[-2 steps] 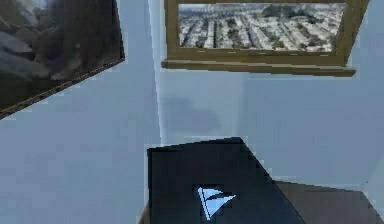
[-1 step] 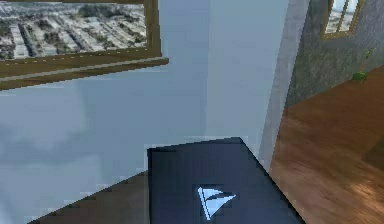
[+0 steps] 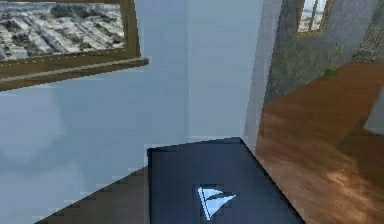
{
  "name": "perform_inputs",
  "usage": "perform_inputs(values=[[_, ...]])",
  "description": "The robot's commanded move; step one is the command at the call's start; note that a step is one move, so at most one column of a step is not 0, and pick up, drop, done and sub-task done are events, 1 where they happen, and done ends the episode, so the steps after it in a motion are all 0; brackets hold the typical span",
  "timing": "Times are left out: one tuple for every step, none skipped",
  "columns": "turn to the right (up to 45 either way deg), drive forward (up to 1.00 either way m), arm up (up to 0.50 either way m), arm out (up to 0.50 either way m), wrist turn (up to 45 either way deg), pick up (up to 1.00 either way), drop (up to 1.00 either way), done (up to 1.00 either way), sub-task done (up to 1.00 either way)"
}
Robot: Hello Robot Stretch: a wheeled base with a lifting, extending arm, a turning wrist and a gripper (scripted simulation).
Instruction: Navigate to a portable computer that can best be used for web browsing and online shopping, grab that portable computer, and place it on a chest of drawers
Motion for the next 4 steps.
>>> perform_inputs(values=[[0.0,0.40,0.00,0.00,0.0,0.00,0.00,0.00,0.00],[42.0,0.00,0.00,0.00,0.0,0.00,0.00,0.00,0.00],[0.0,1.00,0.00,0.00,0.0,0.00,0.00,0.00,0.00],[6.0,0.00,0.00,0.00,0.0,0.00,0.00,0.00,0.00]])
